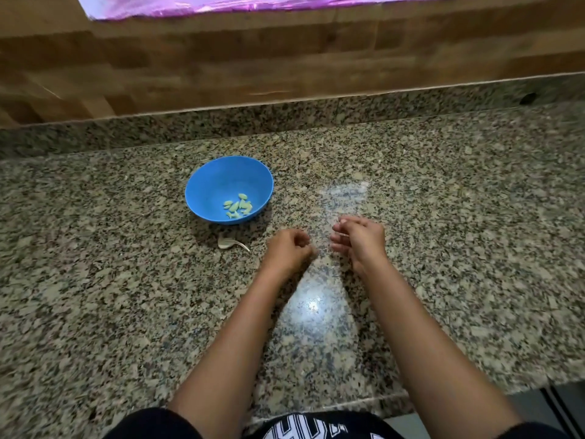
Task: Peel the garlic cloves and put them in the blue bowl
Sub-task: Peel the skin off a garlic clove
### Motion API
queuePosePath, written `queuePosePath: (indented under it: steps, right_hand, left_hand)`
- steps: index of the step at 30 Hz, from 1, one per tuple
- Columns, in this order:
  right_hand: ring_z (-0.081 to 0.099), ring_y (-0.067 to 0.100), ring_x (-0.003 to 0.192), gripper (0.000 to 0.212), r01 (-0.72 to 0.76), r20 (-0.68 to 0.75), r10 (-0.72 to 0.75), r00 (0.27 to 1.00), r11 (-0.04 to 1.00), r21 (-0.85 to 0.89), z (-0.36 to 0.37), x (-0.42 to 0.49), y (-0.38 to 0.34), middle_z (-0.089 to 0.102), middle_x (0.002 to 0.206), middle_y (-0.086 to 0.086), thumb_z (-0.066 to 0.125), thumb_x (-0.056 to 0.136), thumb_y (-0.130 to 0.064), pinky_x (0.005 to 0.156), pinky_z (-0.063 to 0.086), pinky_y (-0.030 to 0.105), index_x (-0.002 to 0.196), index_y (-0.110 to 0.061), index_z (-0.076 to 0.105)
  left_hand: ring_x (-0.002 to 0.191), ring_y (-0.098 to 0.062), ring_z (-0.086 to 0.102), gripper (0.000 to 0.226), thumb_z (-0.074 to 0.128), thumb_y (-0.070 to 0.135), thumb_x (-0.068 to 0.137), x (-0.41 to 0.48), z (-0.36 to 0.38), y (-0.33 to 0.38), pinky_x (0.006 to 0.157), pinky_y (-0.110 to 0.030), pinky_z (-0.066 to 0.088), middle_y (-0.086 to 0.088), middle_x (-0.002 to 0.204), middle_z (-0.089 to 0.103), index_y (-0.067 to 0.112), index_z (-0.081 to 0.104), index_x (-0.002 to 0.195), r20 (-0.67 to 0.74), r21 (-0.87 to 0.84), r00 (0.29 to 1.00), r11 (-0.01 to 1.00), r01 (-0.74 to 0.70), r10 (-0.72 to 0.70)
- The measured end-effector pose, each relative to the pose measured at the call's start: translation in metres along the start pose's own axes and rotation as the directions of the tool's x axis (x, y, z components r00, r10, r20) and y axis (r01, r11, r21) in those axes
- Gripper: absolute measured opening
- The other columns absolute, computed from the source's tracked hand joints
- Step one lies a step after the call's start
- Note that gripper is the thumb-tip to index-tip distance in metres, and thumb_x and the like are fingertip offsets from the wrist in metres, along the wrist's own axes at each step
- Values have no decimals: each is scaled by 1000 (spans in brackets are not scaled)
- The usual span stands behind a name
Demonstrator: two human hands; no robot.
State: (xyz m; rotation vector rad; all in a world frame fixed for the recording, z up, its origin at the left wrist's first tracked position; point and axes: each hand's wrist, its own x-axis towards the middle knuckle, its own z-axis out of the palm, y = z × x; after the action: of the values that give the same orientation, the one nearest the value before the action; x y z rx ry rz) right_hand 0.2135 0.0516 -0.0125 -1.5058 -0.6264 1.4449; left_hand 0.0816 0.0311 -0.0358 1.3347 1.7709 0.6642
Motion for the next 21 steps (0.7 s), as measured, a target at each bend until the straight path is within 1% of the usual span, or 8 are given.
queuePosePath:
  steps: [3,6,9,11,12,16,19,21]
  right_hand:
    - [53,17,52,13,-14,7,14,1000,1000,-3,-3,-4,3,60,70,8,47,93,1,50,44,29,92,-6,58]
    - [54,16,51,14,-16,1,16,1000,1000,-18,-6,-7,5,60,69,7,47,93,2,50,47,29,91,-6,58]
    - [56,17,53,11,-11,2,11,1000,999,-44,-7,-7,6,61,72,9,51,91,2,53,49,30,97,-2,59]
    - [57,18,58,10,-5,26,7,1000,997,-81,-6,-7,5,62,77,11,54,90,1,61,52,33,97,-1,60]
    - [58,19,61,7,-1,41,5,999,995,-97,-5,-9,4,62,80,11,56,89,0,65,54,34,94,-3,61]
    - [61,18,66,12,33,100,-25,995,996,-85,8,-14,2,62,83,10,63,82,6,68,55,30,87,-4,59]
    - [62,18,69,19,77,136,-63,989,992,-103,22,-16,2,61,79,9,68,77,8,71,55,29,81,-5,56]
    - [61,18,68,22,118,146,-98,984,984,-133,33,-17,2,60,75,8,70,75,7,72,56,31,79,-6,54]
  left_hand:
    - [89,-19,64,20,74,12,78,-5,5,3,87,-34,53,-8,96,69,5,68,96,-5,109,999,993,-41,42]
    - [86,-17,63,10,71,12,81,-8,6,4,84,-31,52,-8,93,69,7,67,89,-13,155,998,986,-63,66]
    - [80,-18,65,7,69,14,84,-11,2,5,77,-32,55,-7,88,69,7,66,85,-52,58,998,997,-43,46]
    - [70,-13,63,7,66,16,86,-14,-8,10,64,-23,56,-3,85,66,10,63,86,-144,-62,989,997,-43,33]
    - [70,-12,62,7,66,18,86,-15,-16,13,63,-22,55,-2,84,65,12,63,86,-221,-92,974,994,-67,45]
    - [75,-15,60,10,68,20,85,-4,-54,24,71,-26,51,-2,83,65,11,64,87,-493,-131,869,983,-124,44]
    - [74,-14,56,15,67,19,87,8,-77,22,66,-20,40,-6,84,65,4,66,92,-583,-77,813,996,-46,-7]
    - [80,-19,59,17,64,16,88,14,-89,19,68,-22,39,-10,90,67,1,66,94,-604,-47,796,999,3,-31]
